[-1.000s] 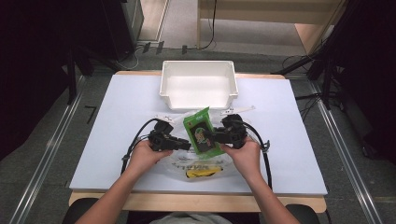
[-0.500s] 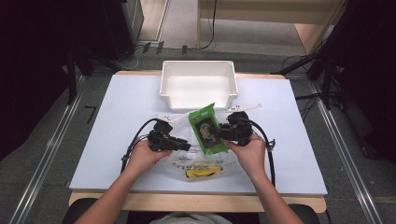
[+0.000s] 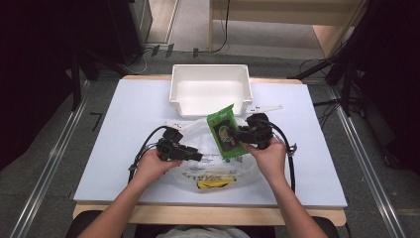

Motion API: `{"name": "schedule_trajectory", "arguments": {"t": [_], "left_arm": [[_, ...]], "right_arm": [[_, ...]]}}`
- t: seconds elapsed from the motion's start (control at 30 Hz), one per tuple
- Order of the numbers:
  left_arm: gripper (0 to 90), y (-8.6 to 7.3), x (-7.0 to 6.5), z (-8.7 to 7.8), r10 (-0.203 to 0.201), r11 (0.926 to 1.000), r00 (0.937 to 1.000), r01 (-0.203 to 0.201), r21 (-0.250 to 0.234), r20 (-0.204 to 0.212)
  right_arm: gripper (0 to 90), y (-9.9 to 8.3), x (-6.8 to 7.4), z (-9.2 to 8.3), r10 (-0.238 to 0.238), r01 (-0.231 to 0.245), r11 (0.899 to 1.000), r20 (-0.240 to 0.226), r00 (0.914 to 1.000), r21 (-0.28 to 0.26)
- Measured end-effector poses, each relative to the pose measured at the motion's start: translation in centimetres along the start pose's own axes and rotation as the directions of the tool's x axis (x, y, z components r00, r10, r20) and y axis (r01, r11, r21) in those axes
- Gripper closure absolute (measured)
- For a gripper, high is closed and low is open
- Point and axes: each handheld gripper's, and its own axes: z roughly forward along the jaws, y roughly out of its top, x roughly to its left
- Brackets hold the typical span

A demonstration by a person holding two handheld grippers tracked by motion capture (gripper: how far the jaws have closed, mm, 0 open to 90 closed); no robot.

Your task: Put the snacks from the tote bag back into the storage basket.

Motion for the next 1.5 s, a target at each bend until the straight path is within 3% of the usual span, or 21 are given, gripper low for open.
{"name": "schedule_trajectory", "arguments": {"t": [0.77, 1.5], "left_arm": [[50.6, 0.0, 0.0, 0.1, -0.005, 1.0, 1.0, 0.005, 0.008, 0.005], [50.1, 0.2, 0.0, -0.1, -0.004, 1.0, 1.0, 0.004, -0.001, 0.004]], "right_arm": [[73.8, 1.4, -0.4, 0.4, -0.002, 0.002, 1.0, 0.008, 1.0, 0.012], [73.9, 4.5, -0.6, 0.6, -0.018, 0.017, 1.0, 0.02, 0.9997, 0.013]]}}
